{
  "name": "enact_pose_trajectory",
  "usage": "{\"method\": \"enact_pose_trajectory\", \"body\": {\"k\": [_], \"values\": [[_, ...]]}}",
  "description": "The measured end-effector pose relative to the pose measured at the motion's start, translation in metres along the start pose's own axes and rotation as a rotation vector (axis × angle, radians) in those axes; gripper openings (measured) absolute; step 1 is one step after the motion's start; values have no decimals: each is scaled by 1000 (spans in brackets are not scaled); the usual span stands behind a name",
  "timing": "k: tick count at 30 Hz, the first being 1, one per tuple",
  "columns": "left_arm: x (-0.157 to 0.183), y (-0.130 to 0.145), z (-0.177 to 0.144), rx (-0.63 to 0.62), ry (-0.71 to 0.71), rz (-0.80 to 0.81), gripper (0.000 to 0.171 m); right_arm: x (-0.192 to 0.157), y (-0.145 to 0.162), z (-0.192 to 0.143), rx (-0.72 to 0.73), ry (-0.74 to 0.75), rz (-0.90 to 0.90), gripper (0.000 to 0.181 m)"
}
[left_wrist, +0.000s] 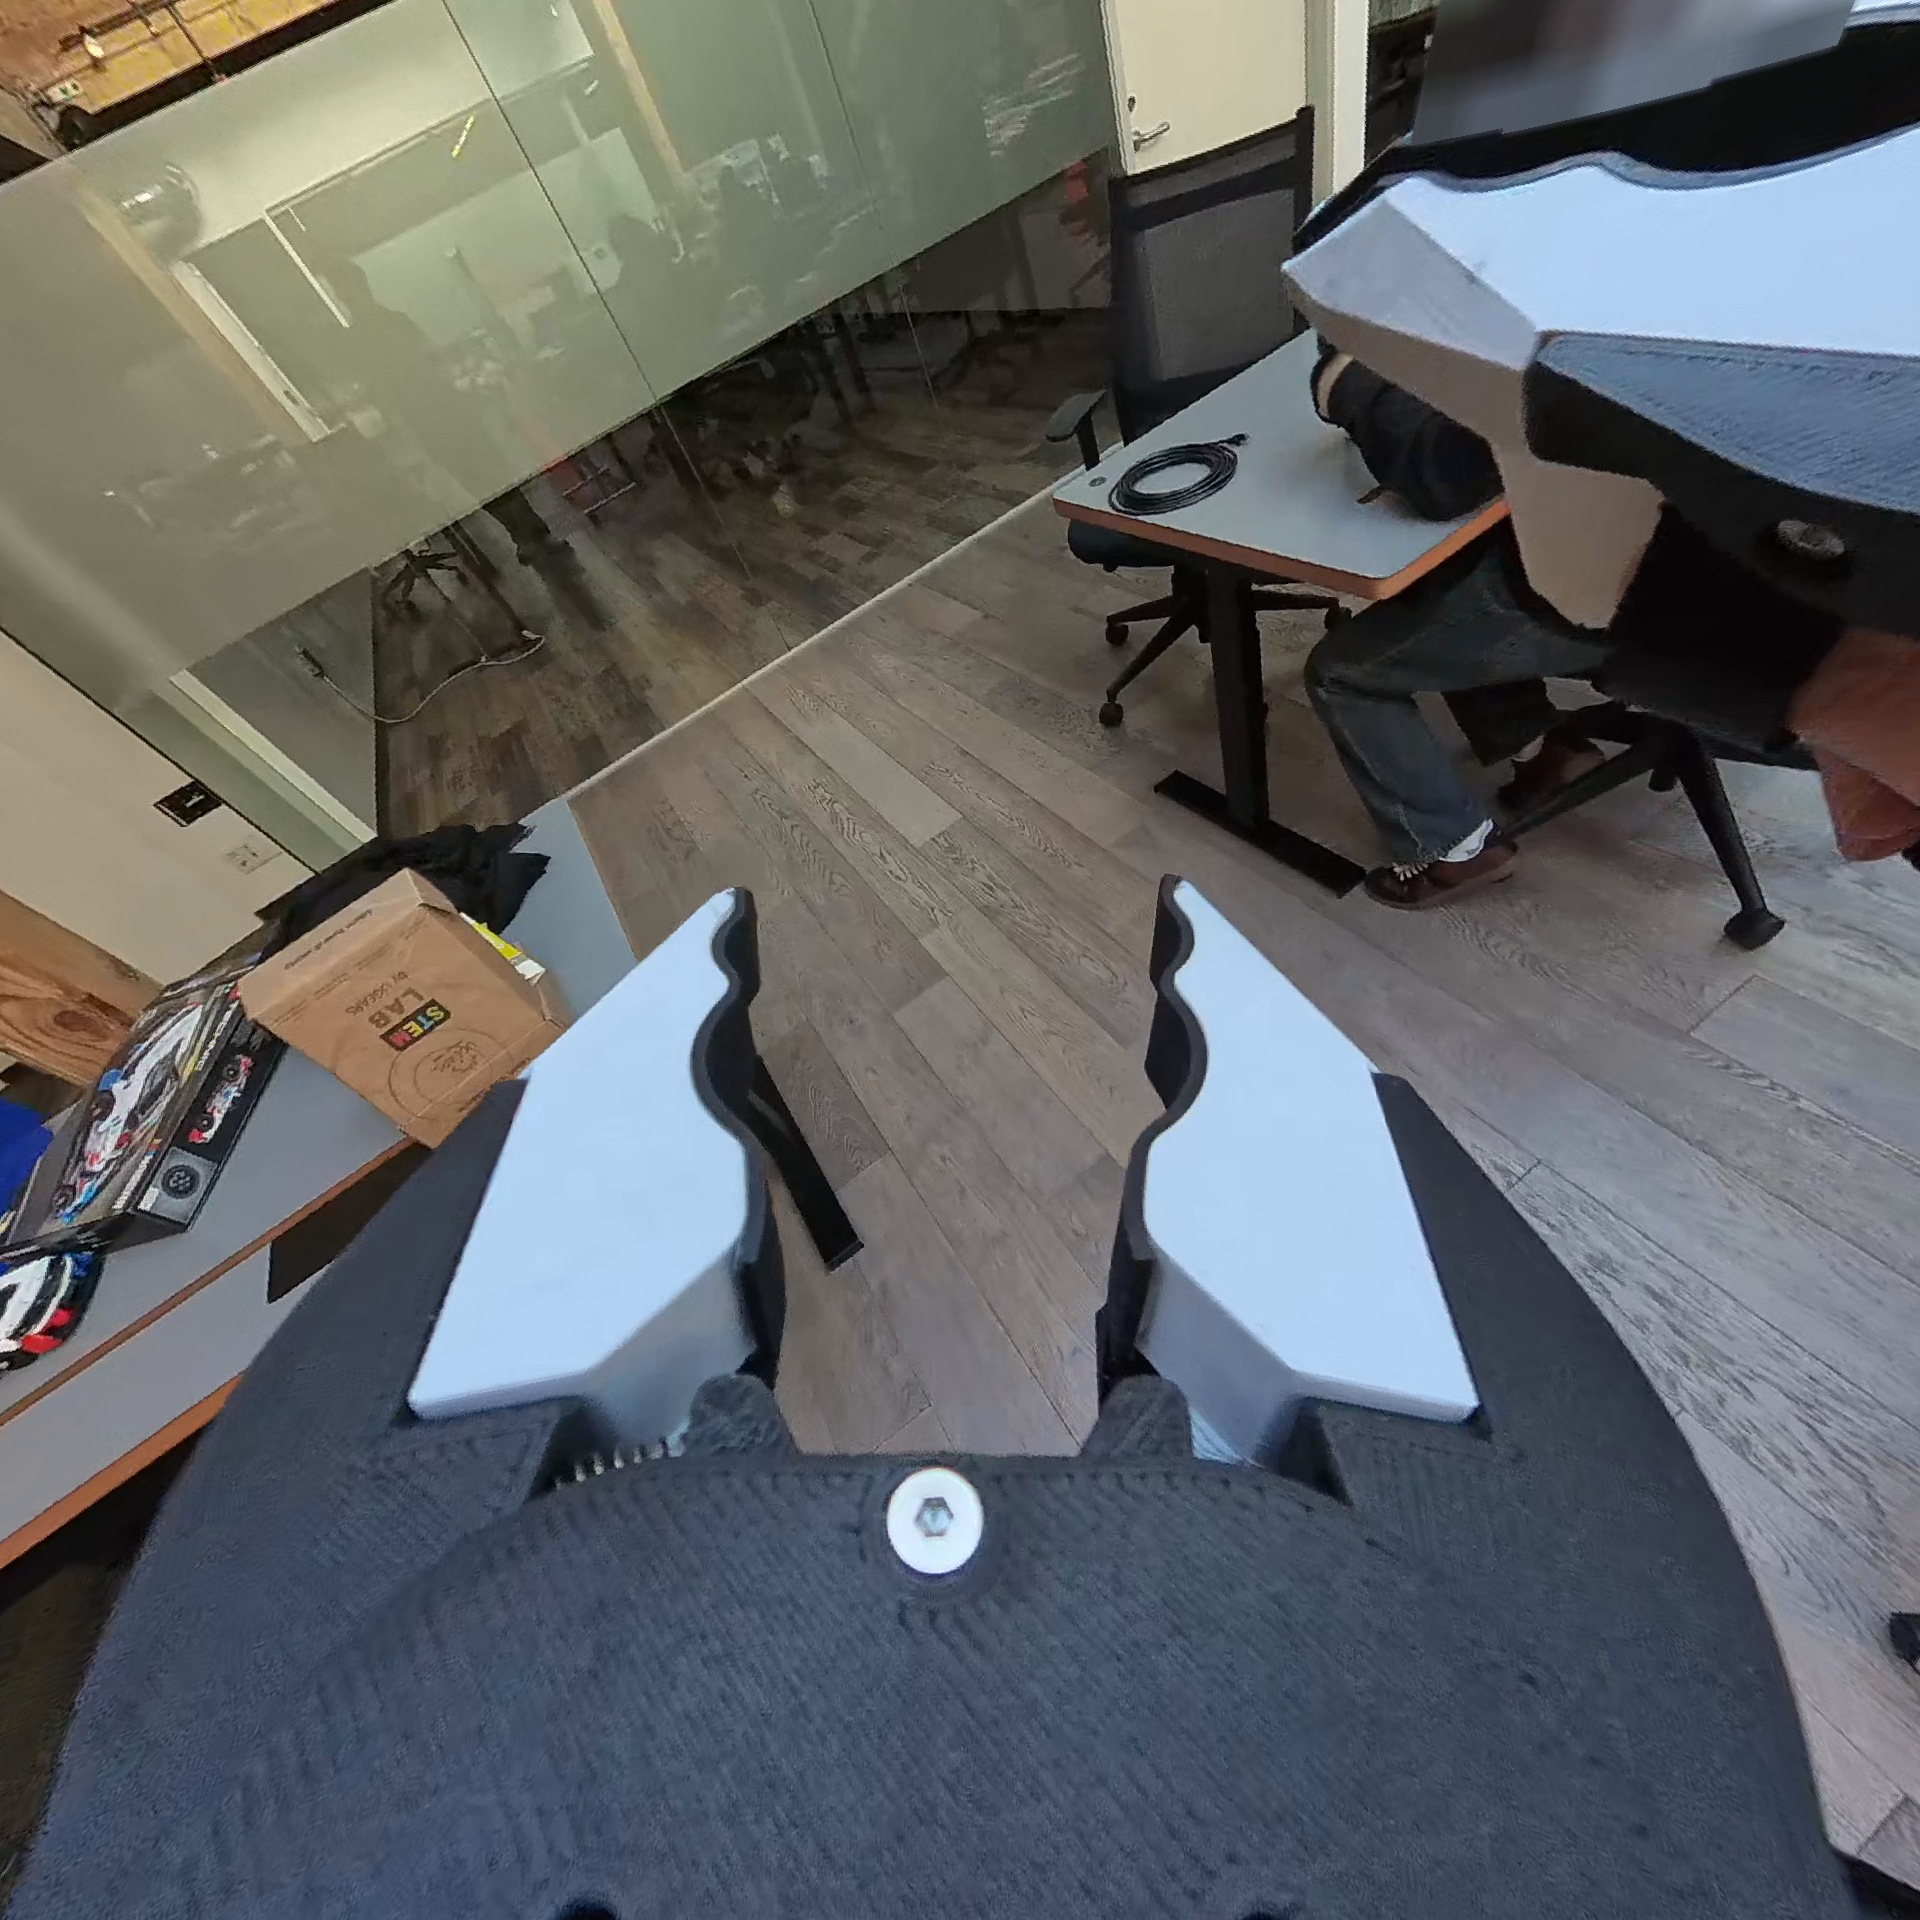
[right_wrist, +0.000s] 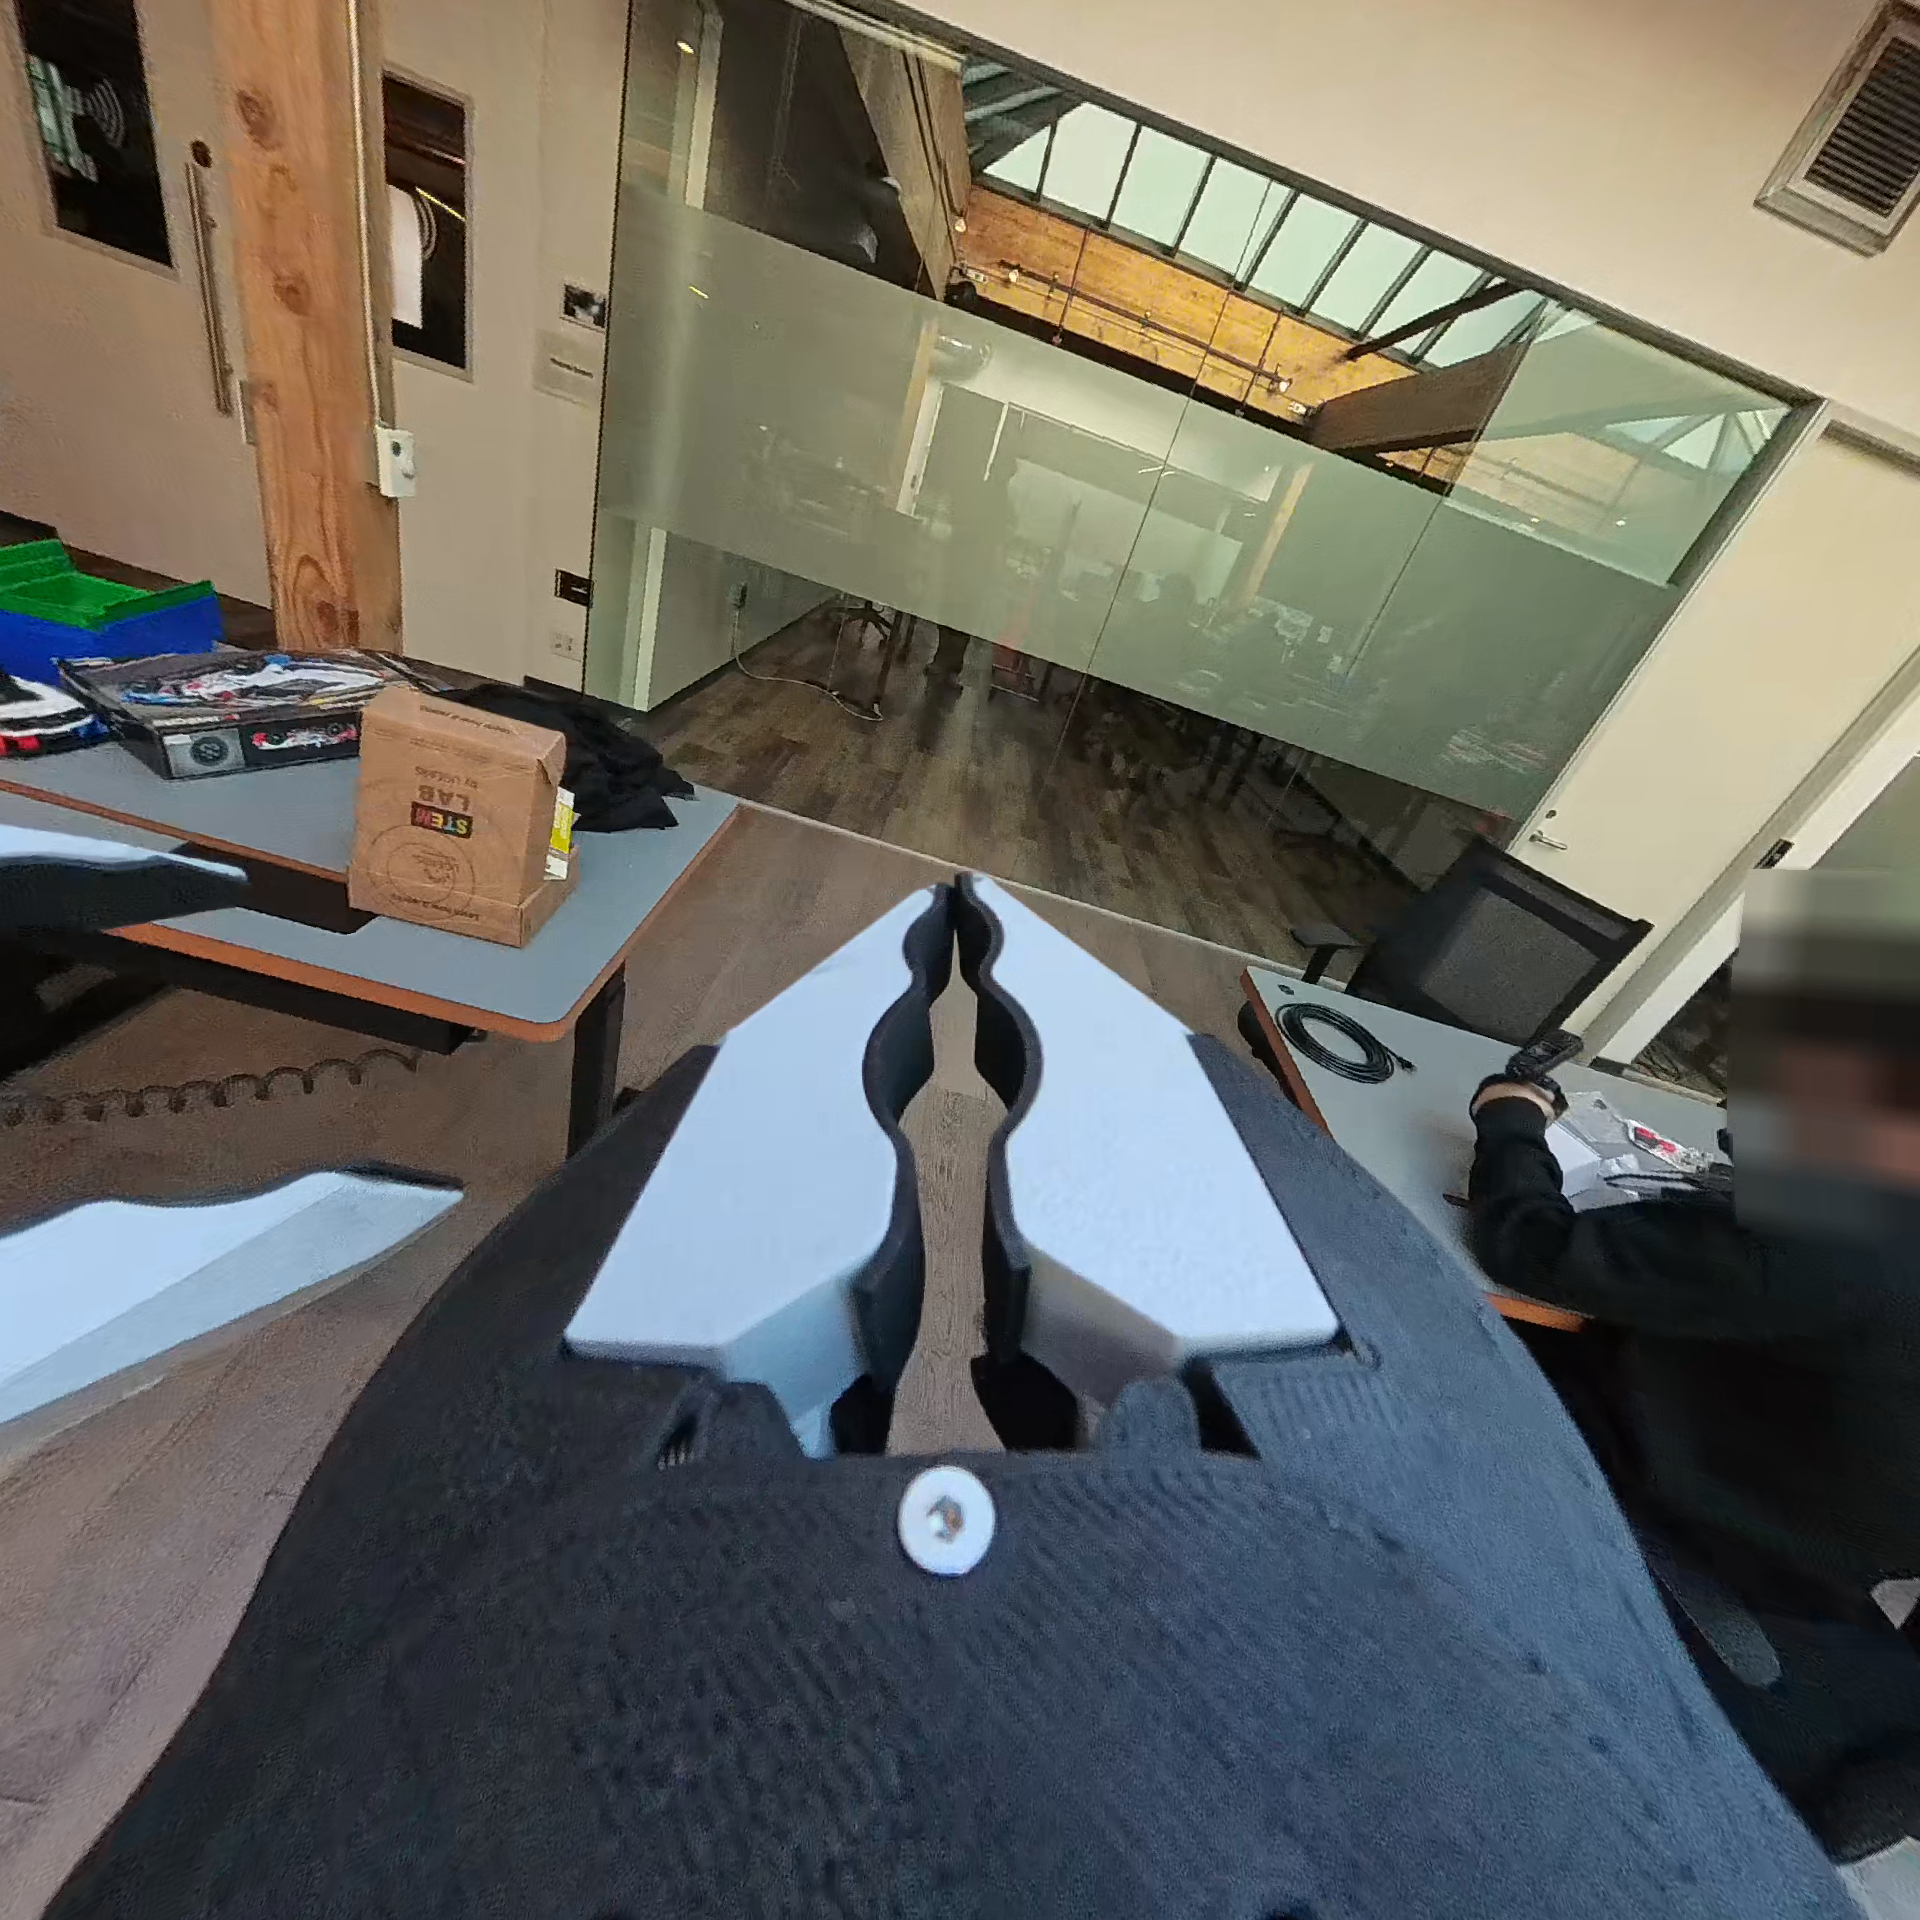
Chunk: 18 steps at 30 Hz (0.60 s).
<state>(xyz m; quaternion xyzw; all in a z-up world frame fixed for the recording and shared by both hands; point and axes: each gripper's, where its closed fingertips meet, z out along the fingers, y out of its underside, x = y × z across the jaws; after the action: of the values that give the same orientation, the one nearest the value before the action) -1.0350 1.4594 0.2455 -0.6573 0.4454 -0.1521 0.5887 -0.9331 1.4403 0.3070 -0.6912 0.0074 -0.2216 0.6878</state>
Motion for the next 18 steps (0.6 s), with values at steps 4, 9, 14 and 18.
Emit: {"method": "enact_pose_trajectory", "body": {"k": [4,9,14,18], "values": [[0,-10,63,-19,17,10,74,29,16,50,-22,14,-5,0],[-8,-29,143,-27,8,-10,74,60,41,116,-74,-12,-48,0],[-20,-36,204,-33,-21,-41,74,81,62,171,-103,-44,-56,0],[-30,-35,245,-62,-21,-56,74,94,73,207,-123,-44,-78,0]]}}
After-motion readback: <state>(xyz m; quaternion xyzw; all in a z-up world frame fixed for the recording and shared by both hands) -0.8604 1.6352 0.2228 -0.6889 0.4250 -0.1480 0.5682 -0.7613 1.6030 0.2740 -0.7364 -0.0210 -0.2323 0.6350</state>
